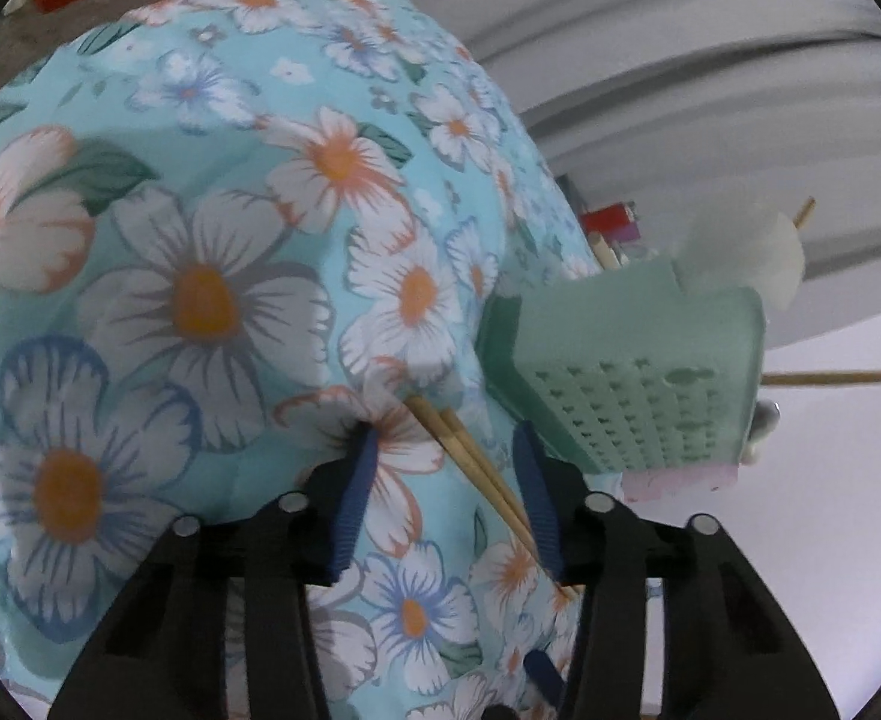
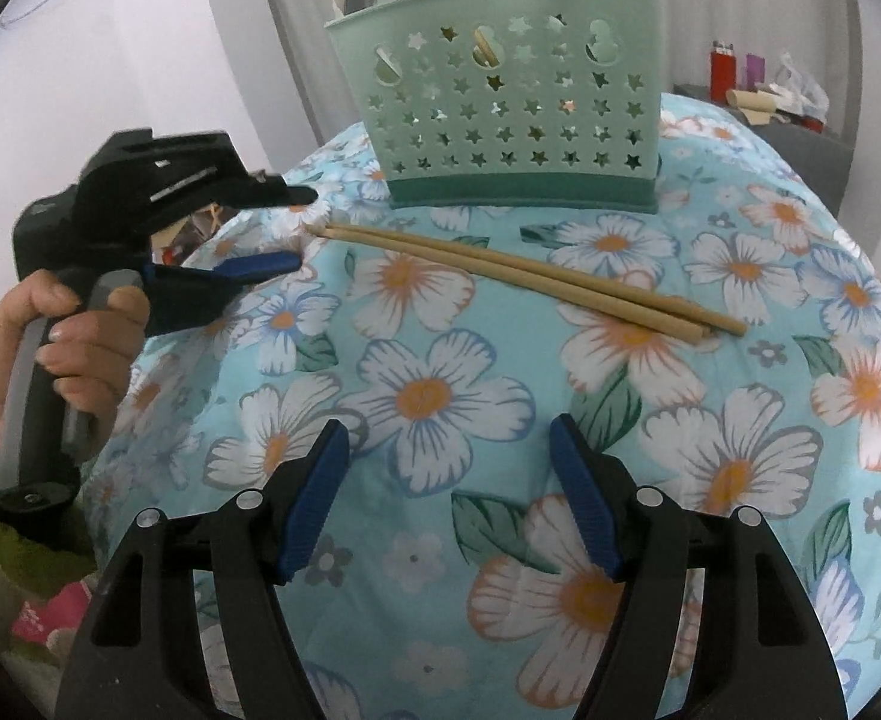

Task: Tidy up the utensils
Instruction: 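Move both grippers back down toward the remaining chopsticks beside the basket, then close the left gripper on the remaining wooden chopsticks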

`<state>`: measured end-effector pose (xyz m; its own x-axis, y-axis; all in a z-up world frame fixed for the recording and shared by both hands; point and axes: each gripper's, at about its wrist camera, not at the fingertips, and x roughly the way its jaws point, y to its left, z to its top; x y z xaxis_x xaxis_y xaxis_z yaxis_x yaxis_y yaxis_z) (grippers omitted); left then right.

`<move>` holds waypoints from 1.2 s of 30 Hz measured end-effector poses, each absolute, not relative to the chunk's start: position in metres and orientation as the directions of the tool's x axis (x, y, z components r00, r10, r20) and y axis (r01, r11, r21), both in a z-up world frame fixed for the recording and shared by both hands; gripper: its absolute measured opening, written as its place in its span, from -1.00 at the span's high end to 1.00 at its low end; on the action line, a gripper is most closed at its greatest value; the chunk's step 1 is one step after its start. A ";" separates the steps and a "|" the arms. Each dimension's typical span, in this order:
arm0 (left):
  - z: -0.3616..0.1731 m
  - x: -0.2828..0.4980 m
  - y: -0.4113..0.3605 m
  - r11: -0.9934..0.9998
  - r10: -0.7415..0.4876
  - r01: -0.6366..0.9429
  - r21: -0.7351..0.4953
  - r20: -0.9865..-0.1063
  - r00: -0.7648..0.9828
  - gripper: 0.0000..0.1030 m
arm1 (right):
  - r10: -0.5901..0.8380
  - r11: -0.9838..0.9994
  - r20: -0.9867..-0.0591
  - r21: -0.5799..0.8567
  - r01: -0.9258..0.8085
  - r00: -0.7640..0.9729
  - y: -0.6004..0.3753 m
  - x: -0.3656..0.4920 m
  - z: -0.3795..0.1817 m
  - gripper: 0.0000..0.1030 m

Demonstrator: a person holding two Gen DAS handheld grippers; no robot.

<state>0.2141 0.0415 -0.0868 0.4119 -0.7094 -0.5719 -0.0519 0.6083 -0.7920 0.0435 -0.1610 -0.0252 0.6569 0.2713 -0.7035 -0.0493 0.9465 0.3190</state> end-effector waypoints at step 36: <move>-0.102 0.146 0.088 0.493 -0.776 -0.140 -0.859 -0.507 0.376 0.30 | 0.336 0.918 -0.735 0.395 -0.031 0.590 -0.175 0.054 -0.023 -0.29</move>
<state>0.1456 0.0879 -0.1020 0.3760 -0.7758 -0.5066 -0.1402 0.4928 -0.8588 0.0537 -0.1746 -0.0230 0.5895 0.3361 -0.7345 -0.0312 0.9181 0.3951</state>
